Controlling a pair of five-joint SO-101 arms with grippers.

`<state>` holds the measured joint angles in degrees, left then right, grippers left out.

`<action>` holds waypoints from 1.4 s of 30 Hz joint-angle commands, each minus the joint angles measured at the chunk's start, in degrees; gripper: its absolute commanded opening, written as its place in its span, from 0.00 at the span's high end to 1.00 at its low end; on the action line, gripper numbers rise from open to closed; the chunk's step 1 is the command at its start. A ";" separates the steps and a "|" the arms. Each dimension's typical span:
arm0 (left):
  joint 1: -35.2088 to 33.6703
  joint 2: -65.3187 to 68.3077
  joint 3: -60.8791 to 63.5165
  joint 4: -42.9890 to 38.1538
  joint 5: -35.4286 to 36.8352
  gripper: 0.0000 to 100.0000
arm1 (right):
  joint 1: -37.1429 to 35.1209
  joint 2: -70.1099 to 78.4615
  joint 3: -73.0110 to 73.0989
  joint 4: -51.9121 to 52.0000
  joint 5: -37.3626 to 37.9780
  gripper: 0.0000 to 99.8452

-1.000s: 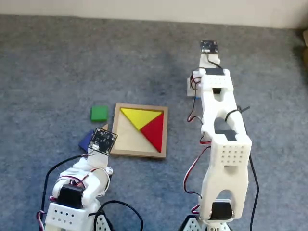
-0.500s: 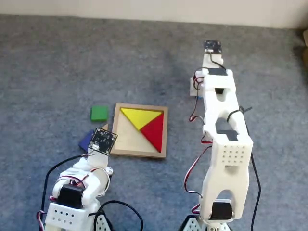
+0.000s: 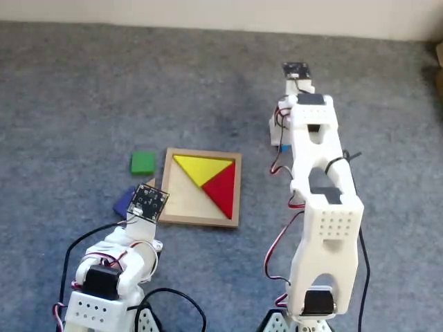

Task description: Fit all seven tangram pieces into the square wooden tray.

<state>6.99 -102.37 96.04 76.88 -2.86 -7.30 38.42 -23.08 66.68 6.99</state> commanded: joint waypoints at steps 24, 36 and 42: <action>-0.31 -2.07 1.19 0.35 0.26 0.99 | -20.18 -21.93 -1.63 29.23 8.79 0.92; -0.31 -2.07 1.19 0.35 0.26 0.99 | -31.87 -33.71 10.86 28.97 8.79 0.92; -0.31 -2.07 1.19 0.35 0.26 0.99 | -35.82 -44.44 30.11 16.31 8.88 0.92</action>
<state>6.99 -102.37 96.04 76.88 -2.86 -40.35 2.81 -3.12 92.00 15.25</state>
